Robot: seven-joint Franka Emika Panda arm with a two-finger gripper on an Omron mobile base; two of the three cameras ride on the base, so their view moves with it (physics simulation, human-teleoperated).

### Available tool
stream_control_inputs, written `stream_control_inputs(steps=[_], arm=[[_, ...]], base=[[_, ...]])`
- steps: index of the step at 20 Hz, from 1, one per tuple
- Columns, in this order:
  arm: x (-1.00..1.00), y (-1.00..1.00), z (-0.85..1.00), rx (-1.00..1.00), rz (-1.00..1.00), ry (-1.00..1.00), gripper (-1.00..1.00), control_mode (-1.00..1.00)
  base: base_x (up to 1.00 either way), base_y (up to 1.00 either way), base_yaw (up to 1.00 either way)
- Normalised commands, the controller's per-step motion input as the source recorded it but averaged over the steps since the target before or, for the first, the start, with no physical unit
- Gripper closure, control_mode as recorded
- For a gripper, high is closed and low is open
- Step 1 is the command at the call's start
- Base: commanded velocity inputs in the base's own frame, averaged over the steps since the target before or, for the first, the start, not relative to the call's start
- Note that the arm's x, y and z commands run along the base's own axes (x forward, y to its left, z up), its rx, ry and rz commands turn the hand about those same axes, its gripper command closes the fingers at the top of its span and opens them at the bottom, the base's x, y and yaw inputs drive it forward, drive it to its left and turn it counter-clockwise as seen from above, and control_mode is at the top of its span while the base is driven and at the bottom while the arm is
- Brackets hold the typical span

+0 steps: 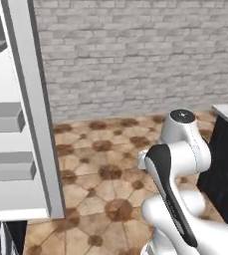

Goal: Pick the pear and banana from the fridge and place them on the plate next to the blender to make a fruit smoothie.

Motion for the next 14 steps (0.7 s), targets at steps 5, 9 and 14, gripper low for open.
stream_control_inputs(steps=[5, 9, 14], arm=[[0.00, 0.00, 0.00, 0.00, 0.00, 0.00, 1.00, 1.00], [0.00, 0.00, 0.00, 0.00, 0.00, 0.00, 1.00, 1.00], [0.00, 0.00, 0.00, 0.00, 0.00, 0.00, 1.00, 1.00]], base=[[-0.19, -0.12, -0.78], [0.06, -0.24, -0.72], [0.29, -0.42, -0.67]])
